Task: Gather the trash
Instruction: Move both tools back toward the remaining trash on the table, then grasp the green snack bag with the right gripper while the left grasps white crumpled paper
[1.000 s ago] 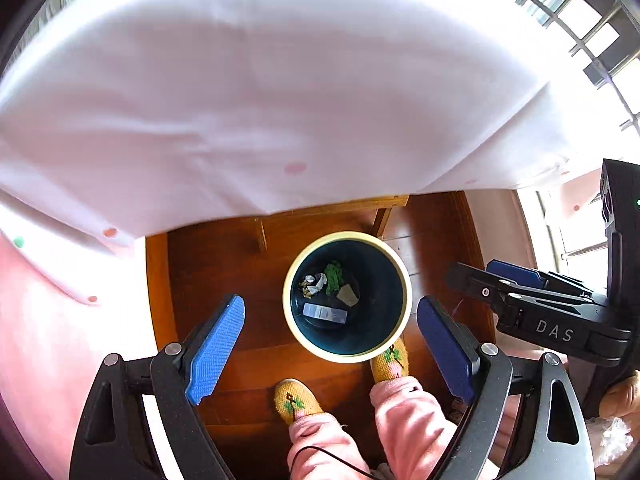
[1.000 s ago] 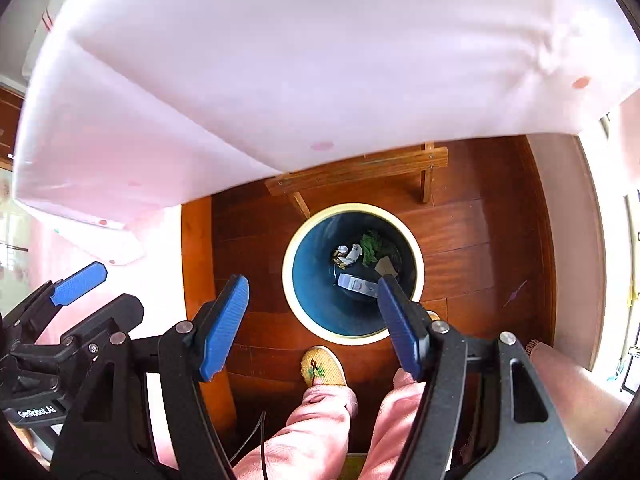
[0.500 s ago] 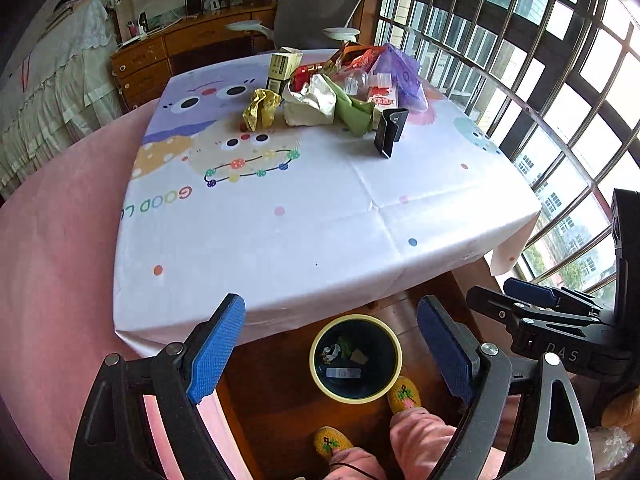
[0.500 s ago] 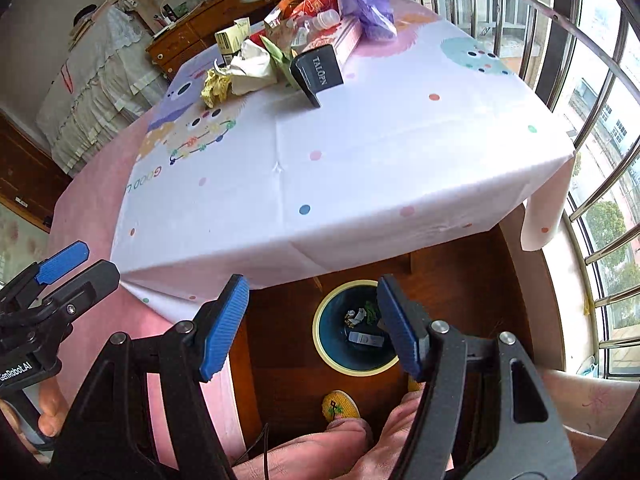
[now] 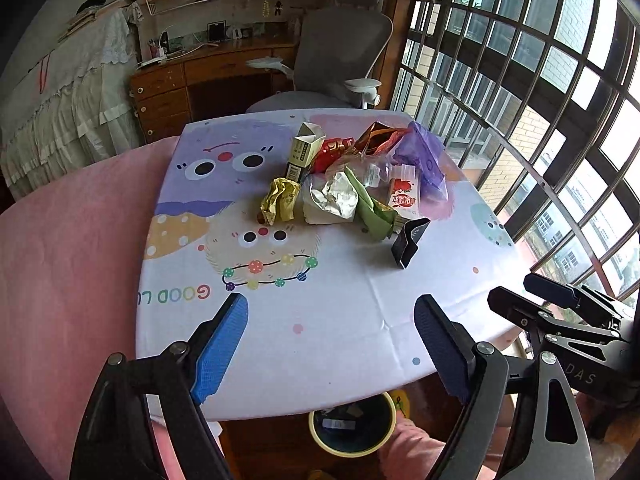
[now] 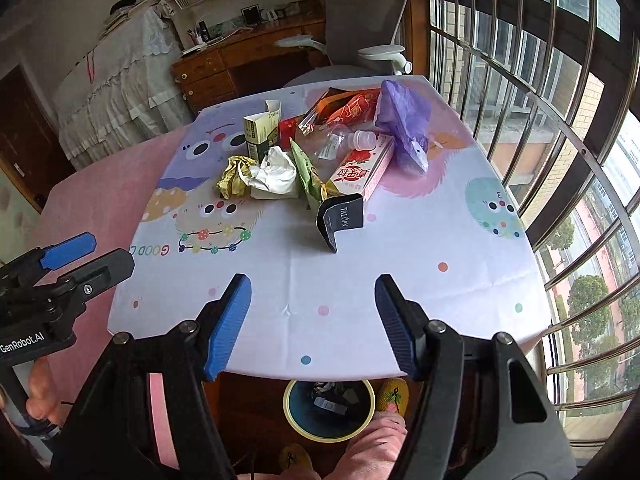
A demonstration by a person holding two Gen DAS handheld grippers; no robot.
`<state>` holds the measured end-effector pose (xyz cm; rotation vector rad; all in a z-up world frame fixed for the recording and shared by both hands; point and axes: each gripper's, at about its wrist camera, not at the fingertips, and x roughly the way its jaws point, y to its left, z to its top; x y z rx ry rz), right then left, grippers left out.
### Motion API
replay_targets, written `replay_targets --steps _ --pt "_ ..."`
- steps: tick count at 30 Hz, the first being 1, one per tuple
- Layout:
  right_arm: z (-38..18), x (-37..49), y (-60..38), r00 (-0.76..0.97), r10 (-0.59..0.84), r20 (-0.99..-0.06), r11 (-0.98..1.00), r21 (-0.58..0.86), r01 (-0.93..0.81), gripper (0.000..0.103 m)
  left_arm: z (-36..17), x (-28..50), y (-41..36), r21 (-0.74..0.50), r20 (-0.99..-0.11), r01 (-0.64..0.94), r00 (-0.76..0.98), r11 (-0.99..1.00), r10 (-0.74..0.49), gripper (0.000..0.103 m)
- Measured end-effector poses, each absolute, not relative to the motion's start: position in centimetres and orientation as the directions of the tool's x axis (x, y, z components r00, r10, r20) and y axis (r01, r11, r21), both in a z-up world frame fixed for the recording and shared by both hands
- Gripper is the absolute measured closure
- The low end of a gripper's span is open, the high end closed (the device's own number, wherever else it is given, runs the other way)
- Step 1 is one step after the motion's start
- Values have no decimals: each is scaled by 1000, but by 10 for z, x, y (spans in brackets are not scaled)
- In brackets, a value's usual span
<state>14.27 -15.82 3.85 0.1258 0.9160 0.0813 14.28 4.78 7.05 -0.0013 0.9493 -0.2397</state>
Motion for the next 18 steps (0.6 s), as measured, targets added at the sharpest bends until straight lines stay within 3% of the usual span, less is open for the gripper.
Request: replay_targets --steps 6,16,18 --pt "16 253 -149 533 179 -827 979 95 -182 54 45 215 38 -113 -836 89 530 990 -143 29" --pt "-73 385 -118 320 217 -922 912 74 -404 56 -4 305 32 -147 -898 -125 433 981 -79 29" --pt "-88 396 -112 283 209 -936 895 67 -440 62 -13 315 29 -154 -907 -154 415 976 -77 29"
